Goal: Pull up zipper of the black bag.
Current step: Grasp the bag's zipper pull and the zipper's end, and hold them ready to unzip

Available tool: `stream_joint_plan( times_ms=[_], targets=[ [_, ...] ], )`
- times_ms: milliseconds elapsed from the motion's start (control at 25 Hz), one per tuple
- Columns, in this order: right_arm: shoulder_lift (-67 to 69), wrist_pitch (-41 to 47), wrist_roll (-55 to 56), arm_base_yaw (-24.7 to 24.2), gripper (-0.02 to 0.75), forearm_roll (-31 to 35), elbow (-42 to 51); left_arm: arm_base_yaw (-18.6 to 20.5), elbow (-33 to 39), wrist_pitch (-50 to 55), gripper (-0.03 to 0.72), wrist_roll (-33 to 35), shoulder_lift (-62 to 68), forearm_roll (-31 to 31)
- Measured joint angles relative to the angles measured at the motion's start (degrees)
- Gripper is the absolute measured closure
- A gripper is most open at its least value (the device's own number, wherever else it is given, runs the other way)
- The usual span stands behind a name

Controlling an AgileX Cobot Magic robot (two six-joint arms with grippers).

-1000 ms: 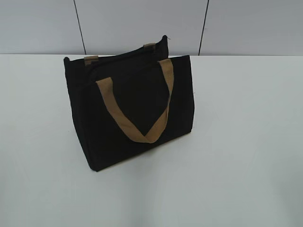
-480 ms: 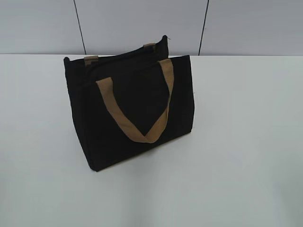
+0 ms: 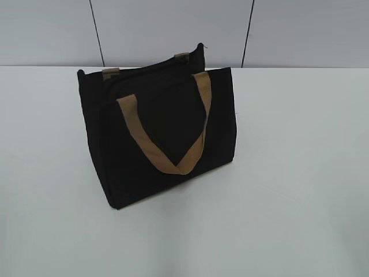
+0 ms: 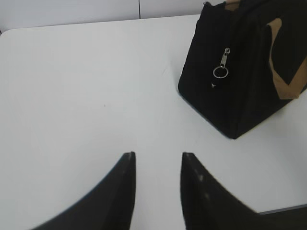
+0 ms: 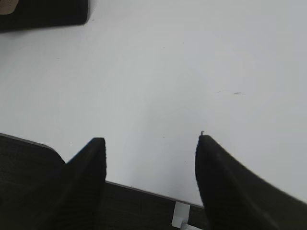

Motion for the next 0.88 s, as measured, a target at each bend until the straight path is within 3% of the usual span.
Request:
stream_joint_plan(
  times_ms=[200, 400, 480, 600, 880],
  targets=[
    [0.0, 0.0, 0.0, 0.0, 0.288, 0.1, 0.0, 0.0, 0.0, 0.0, 0.367, 0.0, 0.0, 0.5],
    [0.0, 0.0, 0.0, 0.0, 0.288, 0.1, 0.0, 0.0, 0.0, 0.0, 0.141, -0.2, 0.0, 0.7],
    [0.0, 0.0, 0.0, 0.0, 0.288, 0.1, 0.0, 0.0, 0.0, 0.0, 0.084, -0.2, 0.9, 0.9],
    [0.0, 0.0, 0.0, 0.0, 0.288, 0.1, 0.0, 0.0, -0.3, -0.1, 0.079, -0.2, 3.3, 0.9],
    [2.2, 1.4, 0.0, 0.0, 0.288, 0.1, -3.3, 0.0, -4.1, -7.0, 0.164, 5.1, 15.8, 0.5]
  ],
)
